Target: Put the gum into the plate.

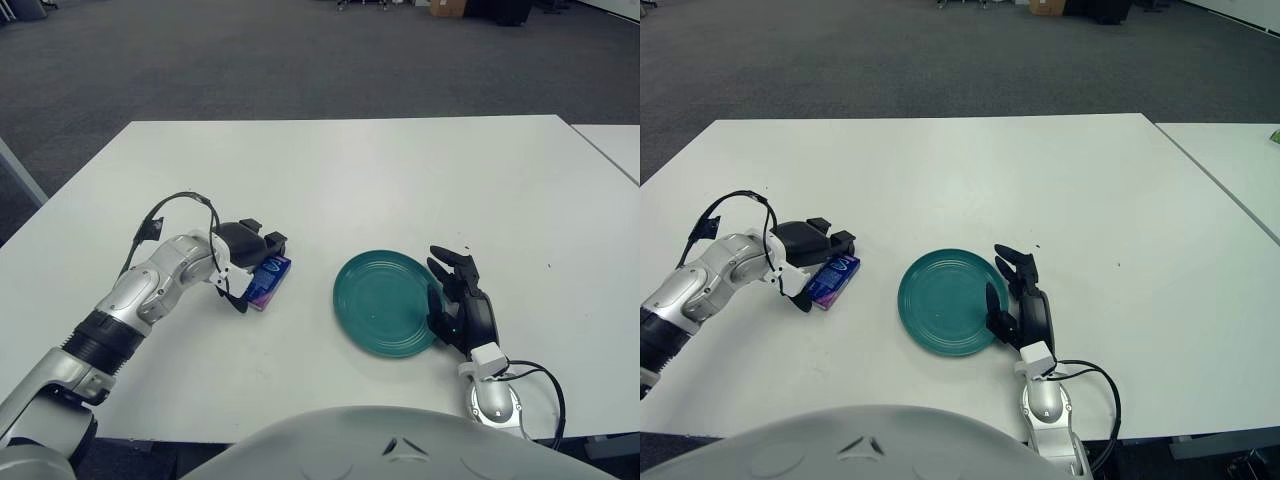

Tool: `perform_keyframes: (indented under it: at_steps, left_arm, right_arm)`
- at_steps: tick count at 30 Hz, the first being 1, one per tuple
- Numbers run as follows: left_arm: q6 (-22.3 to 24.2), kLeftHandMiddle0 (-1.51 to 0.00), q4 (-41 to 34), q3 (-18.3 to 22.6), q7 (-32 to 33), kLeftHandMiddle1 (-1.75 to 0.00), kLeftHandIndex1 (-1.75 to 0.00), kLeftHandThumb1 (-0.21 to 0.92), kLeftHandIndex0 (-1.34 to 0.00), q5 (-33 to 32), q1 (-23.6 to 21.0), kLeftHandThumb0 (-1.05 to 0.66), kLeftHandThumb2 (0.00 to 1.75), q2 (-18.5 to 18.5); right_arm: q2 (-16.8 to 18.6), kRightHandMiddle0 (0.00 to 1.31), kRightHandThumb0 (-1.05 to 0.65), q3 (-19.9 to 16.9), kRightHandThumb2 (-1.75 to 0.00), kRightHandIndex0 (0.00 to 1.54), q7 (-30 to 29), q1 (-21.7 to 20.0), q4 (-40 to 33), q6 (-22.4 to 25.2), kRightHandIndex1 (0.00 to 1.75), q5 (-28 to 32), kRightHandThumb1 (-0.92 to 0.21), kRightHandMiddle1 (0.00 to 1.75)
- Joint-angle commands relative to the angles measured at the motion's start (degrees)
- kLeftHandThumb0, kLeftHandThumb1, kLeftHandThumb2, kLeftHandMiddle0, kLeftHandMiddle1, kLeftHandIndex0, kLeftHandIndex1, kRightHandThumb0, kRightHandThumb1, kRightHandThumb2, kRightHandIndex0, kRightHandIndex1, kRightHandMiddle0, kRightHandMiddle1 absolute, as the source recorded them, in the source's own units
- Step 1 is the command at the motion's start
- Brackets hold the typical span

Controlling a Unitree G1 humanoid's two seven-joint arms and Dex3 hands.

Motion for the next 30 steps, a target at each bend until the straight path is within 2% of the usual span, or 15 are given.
perform_keyframes:
  at_steps: [1,2,4,8,16,30]
  left_arm:
    - [0.74,-0.61,0.77,1.21,2.24,-1.75,-1.75,0.59,-0.45,-1.08,0.98,-0.59,0.88,-0.74]
    - [0.77,-0.67,0.89,1.43,2.82,-1.75,-1.75,0.52,-0.48,-1.45,1.17,-0.54,0.99,-1.01]
    - [0.82,-0.75,1.05,1.81,3.87,-1.75,-1.75,0.47,-0.51,-2.06,1.49,-0.5,1.09,-1.48]
    - [1.15,-0.89,1.26,2.83,6.3,-1.75,-1.75,0.39,-0.55,-3.54,2.33,-0.46,1.21,-2.69]
    - [-0.96,-1.03,3.81,4.52,12.6,-1.75,-1.75,0.37,-0.56,-7.43,3.3,-0.45,1.24,-5.18]
    - [-3.42,-1.11,7.04,5.52,17.3,-1.75,-1.75,0.35,-0.58,-11.75,3.68,-0.45,1.27,-7.35]
  right_arm:
    - [-3.43,0.0,-0.84,-2.9,-0.72,0.5,0.19,3.39,6.47,2.73,0.03,-0.54,-0.92,0.93]
    - [-3.45,0.0,-0.84,-2.91,-0.72,0.5,0.16,3.38,6.48,2.68,0.03,-0.55,-0.92,0.93]
    - [-3.46,0.0,-0.85,-2.93,-0.73,0.5,0.13,3.38,6.51,2.61,0.03,-0.58,-0.92,0.93]
    - [-3.43,0.0,-0.85,-2.98,-0.73,0.51,0.1,3.38,6.47,2.7,0.03,-0.55,-0.92,0.93]
    - [-3.35,0.0,-0.84,-3.12,-0.72,0.51,0.14,3.24,6.39,3.26,0.03,-0.38,-0.92,0.93]
    - [-3.4,0.0,-0.84,-3.11,-0.72,0.51,-0.02,3.12,6.56,2.83,0.03,-0.45,-0.92,0.93]
